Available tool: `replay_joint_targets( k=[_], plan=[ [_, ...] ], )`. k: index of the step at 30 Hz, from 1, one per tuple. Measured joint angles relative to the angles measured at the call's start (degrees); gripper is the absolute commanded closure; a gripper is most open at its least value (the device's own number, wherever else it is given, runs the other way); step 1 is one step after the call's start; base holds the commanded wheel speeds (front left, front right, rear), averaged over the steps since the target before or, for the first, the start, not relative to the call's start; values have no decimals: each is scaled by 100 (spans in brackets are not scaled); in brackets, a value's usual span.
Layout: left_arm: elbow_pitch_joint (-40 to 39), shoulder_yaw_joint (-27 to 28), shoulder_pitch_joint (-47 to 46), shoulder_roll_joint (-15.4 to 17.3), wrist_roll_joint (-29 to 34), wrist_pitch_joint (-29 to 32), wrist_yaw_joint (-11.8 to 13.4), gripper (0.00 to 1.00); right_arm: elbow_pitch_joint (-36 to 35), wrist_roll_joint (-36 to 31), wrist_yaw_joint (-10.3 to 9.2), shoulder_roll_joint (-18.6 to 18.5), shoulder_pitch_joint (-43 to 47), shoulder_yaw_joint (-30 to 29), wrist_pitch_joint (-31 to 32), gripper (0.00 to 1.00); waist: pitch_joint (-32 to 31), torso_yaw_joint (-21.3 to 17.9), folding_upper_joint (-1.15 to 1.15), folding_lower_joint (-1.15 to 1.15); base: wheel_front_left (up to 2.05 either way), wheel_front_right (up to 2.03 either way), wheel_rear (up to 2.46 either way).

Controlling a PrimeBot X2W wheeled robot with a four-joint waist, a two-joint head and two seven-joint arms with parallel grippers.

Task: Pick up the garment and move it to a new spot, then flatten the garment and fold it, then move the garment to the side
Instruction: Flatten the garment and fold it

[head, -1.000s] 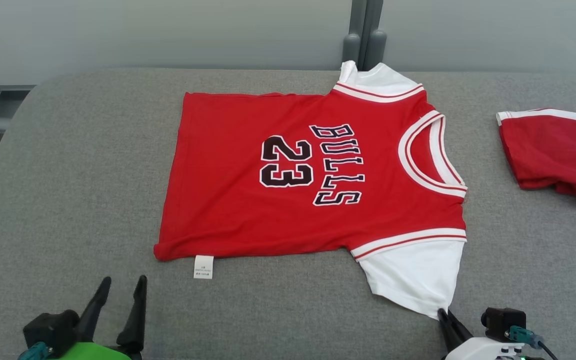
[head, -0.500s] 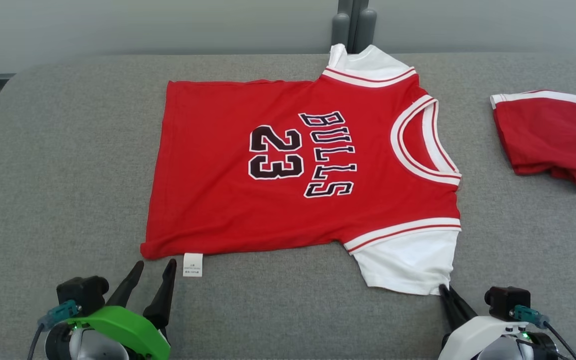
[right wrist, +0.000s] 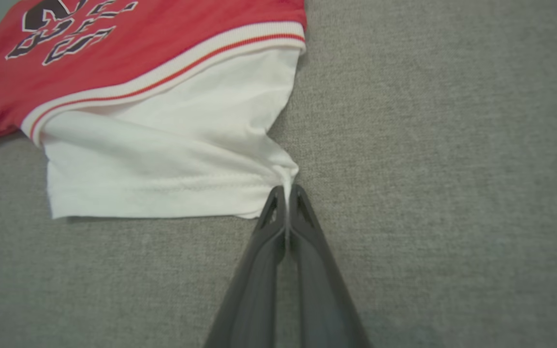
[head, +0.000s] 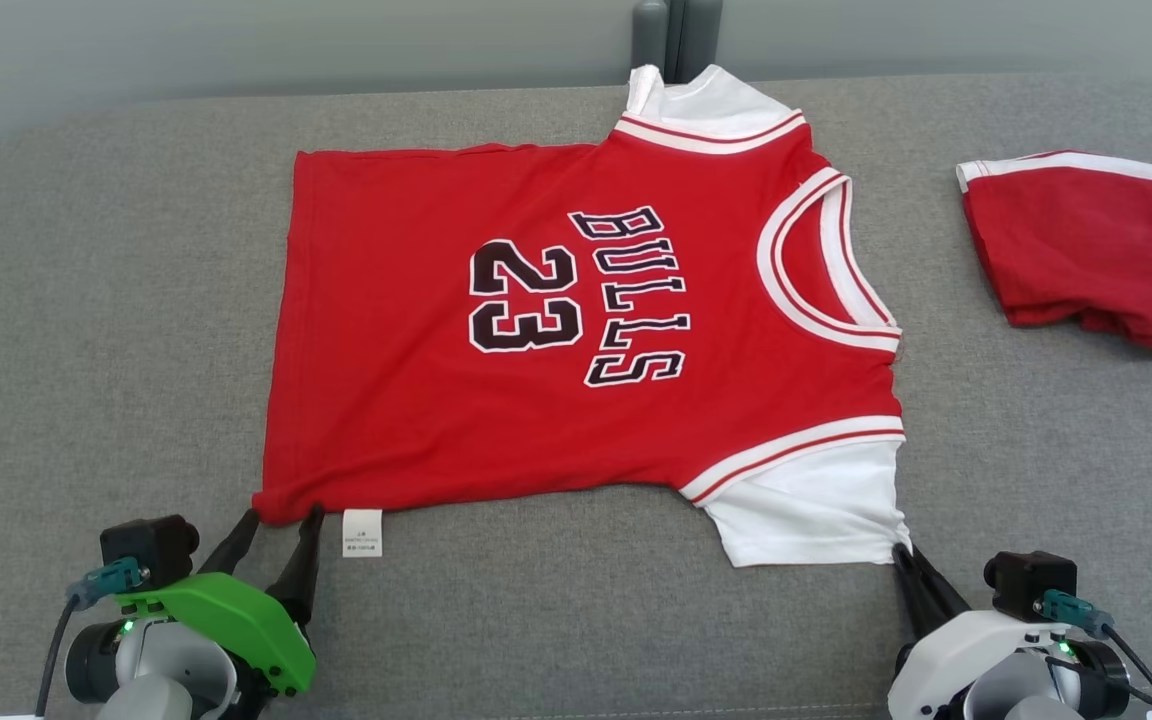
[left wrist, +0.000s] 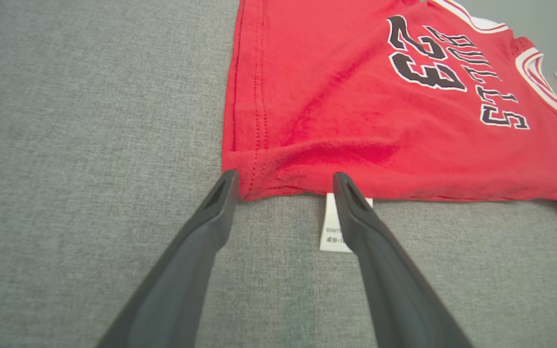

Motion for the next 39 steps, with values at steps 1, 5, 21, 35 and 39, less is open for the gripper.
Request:
replay_joint_targets(
  k=[1,5,21,35,39],
  plan=[
    [69,1,-34,-3,0,2,0,0,10,0,22,-2,-5,0,-3,100,0,-3,0,0,0,0,0],
    [300,5,-52,-16,-1,2,0,0,51,0,31,-5,-36,1,-25,100,-3,-21,0,0,0,0,0],
    [845,8,-404,-52,-12,-115,-10,0,140,0,75,-13,-137,9,-76,100,39,-113,0,0,0,0,0],
    [1035,-109,-587,-151,-151,-243,-79,100,49,307,216,26,-209,-165,-91,100,-6,-147,0,0,0,0,0],
    [1017,-105,-558,-25,-281,-255,-86,100,-230,388,399,-70,-208,-168,-36,100,-77,-218,0,0,0,0,0]
  ],
)
